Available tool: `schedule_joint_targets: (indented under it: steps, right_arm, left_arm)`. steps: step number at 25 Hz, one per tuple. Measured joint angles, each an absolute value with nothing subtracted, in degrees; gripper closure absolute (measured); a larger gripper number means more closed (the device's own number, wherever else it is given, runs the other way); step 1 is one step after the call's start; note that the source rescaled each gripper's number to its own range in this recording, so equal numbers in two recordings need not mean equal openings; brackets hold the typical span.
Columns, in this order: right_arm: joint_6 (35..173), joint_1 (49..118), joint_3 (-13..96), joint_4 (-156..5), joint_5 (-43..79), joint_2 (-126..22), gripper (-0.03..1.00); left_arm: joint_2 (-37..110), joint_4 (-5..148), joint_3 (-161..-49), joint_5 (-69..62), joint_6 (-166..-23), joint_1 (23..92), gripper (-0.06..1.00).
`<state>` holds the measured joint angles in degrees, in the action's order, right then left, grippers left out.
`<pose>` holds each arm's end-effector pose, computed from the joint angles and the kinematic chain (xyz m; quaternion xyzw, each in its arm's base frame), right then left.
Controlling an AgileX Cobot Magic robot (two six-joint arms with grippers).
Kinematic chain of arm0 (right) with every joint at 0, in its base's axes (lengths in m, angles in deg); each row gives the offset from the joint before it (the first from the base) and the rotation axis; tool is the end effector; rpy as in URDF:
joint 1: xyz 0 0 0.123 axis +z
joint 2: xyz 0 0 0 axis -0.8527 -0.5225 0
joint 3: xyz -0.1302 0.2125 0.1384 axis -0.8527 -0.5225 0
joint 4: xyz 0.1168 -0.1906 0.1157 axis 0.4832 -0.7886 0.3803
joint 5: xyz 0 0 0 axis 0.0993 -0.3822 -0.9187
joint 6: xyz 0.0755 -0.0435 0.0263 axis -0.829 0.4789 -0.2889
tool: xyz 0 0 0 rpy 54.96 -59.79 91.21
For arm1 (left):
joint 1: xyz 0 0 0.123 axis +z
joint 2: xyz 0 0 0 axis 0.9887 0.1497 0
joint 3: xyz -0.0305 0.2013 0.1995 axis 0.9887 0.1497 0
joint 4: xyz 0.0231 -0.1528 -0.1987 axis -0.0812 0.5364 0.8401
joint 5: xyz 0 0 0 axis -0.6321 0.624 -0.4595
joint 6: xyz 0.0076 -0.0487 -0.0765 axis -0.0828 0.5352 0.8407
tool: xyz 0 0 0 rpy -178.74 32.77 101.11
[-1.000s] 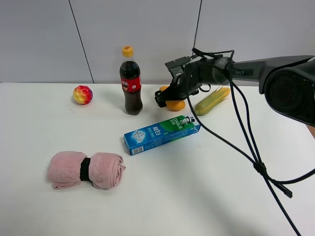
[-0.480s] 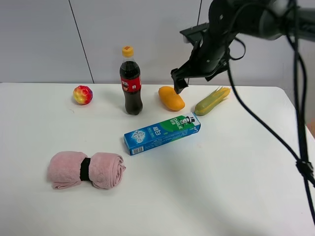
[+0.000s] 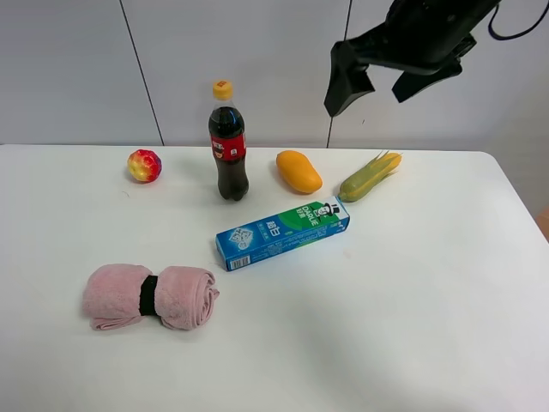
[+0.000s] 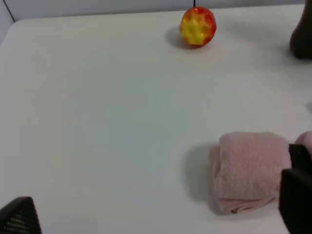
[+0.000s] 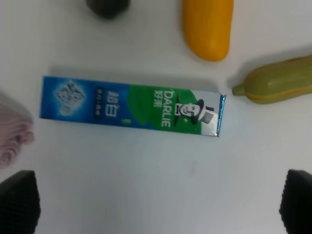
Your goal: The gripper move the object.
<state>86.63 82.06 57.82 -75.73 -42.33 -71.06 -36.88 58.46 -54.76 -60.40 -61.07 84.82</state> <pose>0.3058 0.1458 0.3865 -0.2381 0.9353 0.1048 0.2400 -0.0066 -0.0012 0.2806 -0.0171 0.8480 0.0158 0.5295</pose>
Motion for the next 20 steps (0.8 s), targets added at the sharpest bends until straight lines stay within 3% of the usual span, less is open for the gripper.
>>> schedule_joint_targets:
  steps: [6, 15, 20]
  right_arm:
    - [86.1, 75.8, 53.3, -77.8, -42.3, -66.0, -0.03]
    - [86.2, 62.0, 34.4, -78.1, -42.3, -51.1, -0.03]
    - [86.2, 57.7, 26.4, -78.4, -42.5, -39.8, -0.03]
  left_arm:
    - [-36.9, 58.5, -54.8, -60.4, -61.1, 84.8, -0.06]
    - [-36.9, 58.5, -54.8, -60.4, -61.1, 84.8, -0.06]
    - [-36.9, 58.5, -54.8, -60.4, -61.1, 84.8, -0.06]
